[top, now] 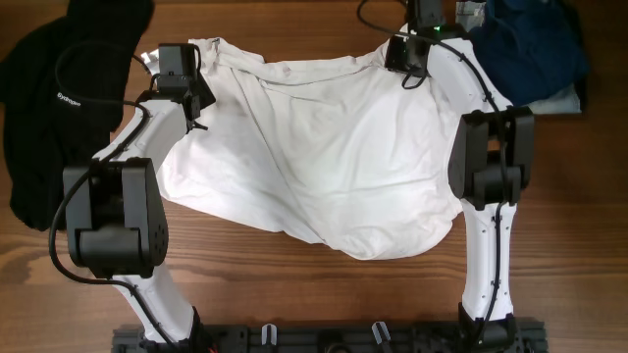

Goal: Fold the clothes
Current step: 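Lay the white shirt flat, both grippers holding its top corners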

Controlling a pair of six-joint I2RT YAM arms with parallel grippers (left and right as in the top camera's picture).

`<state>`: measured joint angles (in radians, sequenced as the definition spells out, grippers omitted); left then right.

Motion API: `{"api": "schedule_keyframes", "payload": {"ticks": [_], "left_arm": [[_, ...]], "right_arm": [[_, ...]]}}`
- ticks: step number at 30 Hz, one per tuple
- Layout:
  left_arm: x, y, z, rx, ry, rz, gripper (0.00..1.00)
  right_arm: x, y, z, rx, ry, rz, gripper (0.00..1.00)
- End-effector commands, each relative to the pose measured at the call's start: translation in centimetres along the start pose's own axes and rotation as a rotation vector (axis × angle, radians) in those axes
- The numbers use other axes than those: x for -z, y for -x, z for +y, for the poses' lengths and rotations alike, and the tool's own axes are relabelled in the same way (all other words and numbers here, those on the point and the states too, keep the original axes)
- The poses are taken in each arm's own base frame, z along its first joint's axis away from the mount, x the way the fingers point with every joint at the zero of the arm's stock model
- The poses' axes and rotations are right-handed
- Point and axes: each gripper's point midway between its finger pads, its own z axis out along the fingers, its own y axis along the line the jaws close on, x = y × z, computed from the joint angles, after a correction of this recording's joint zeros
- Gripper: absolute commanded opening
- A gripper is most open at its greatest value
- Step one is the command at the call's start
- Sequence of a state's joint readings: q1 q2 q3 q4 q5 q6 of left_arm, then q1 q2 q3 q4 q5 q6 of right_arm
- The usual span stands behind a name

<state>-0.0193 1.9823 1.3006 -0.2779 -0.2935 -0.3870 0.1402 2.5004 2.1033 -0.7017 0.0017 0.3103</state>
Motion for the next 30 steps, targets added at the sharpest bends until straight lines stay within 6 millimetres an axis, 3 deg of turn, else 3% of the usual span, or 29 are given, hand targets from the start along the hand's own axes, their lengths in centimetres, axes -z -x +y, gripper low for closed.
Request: {"api": "schedule_keyframes", "payload": {"ticks": [1, 6, 13, 19, 23, 26, 30], "left_arm": [[0.2, 0.2, 0.1, 0.019, -0.004, -0.003, 0.70], [0.2, 0.3, 0.1, 0.020, -0.005, -0.006, 0.71], [0.2, 0.6, -0.1, 0.024, -0.012, -0.019, 0.71], [0.2, 0.6, -0.1, 0.024, -0.012, -0.019, 0.71], [0.2, 0.6, -0.1, 0.024, -0.012, -0.018, 0.71], [0.2, 0.6, -0.1, 0.024, -0.012, -0.018, 0.71], [0.2, 0.6, -0.1, 0.024, -0.012, -0.018, 0.71]], "right_arm": [[-1.4, -0.5, -0.7, -0.010, -0.026, 0.006, 0.29], [-1.2, 0.3, -0.5, -0.009, -0.017, -0.023, 0.24], [-0.8, 0.8, -0.4, -0.004, -0.012, -0.038, 0.04], [1.2, 2.5, -0.9, 0.010, -0.015, -0.083, 0.05], [1.4, 2.5, -1.0, 0.011, -0.015, -0.081, 0.06], [1.3, 2.6, -0.9, 0.012, -0.014, -0.084, 0.21], [1.4, 3.1, -0.8, 0.026, -0.010, -0.104, 0.22]]}}
